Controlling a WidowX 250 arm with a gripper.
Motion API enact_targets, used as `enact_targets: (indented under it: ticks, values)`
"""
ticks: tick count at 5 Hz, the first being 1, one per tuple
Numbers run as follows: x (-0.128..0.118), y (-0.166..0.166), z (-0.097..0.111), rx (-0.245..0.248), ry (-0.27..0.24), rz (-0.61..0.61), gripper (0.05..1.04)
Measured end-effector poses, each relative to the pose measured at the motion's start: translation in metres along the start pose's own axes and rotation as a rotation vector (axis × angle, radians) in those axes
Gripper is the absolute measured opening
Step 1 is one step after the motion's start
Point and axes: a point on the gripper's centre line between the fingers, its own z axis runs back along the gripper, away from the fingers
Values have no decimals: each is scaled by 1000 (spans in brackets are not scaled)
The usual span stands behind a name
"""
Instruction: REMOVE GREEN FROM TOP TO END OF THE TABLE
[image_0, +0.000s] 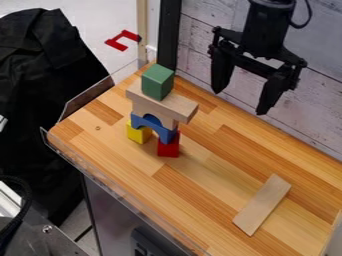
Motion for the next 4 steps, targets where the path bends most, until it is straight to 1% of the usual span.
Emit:
enact_targets:
  ticks: [1,2,3,4]
  values:
    - [-2,0,-11,6,38,1,1001]
    - [-1,0,-12,4,30,5,1001]
    - [-2,1,-12,5,38,8,1001]
    - [-5,10,-9,44,53,36,1001]
